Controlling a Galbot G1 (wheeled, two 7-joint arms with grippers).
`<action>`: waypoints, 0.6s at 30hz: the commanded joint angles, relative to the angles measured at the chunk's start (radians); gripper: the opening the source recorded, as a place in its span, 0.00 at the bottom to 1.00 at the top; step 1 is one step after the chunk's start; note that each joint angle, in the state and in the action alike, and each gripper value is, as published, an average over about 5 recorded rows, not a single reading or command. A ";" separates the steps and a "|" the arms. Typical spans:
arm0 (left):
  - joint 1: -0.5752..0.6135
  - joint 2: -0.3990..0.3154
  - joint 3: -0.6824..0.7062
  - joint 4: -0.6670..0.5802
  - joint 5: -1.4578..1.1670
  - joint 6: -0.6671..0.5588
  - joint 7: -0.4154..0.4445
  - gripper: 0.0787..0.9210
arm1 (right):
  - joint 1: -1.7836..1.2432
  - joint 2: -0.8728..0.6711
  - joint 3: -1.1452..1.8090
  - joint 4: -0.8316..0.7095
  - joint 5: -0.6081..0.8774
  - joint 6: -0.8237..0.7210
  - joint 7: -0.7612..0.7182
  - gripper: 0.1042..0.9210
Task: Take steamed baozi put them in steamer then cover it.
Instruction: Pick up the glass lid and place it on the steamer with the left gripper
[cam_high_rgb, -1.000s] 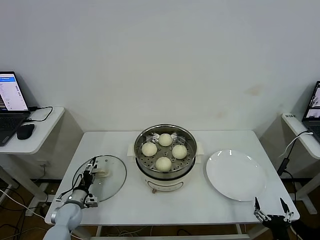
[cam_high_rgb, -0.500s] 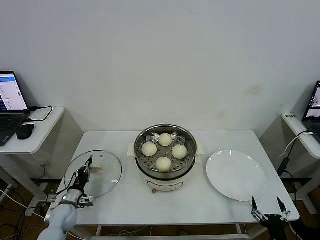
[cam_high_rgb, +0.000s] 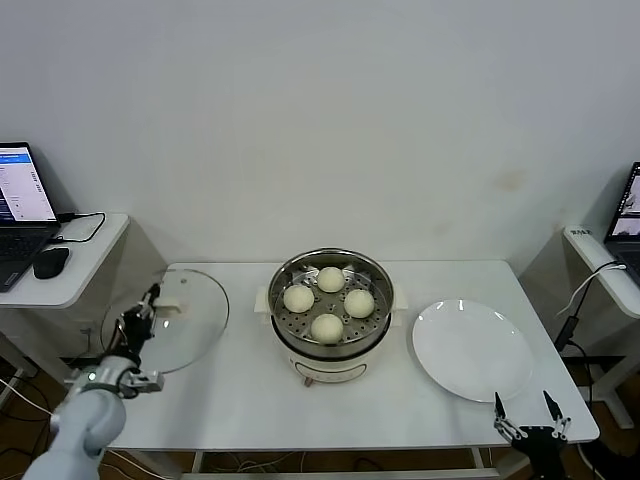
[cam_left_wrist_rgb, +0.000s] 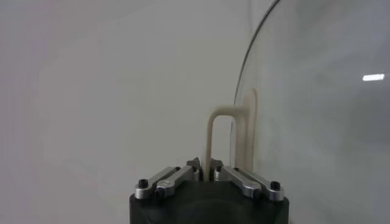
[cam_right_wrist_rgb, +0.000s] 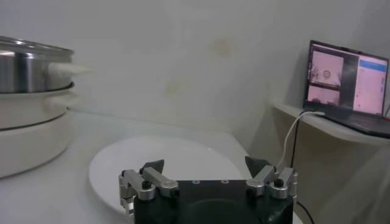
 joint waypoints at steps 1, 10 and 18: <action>0.002 0.160 0.039 -0.309 -0.230 0.143 0.154 0.09 | 0.000 0.001 -0.013 0.002 -0.017 0.013 -0.005 0.88; -0.157 0.109 0.376 -0.322 -0.225 0.252 0.178 0.09 | 0.016 0.029 -0.052 -0.035 -0.090 0.037 -0.002 0.88; -0.379 -0.045 0.581 -0.241 -0.059 0.368 0.253 0.09 | 0.037 0.055 -0.094 -0.070 -0.165 0.054 0.012 0.88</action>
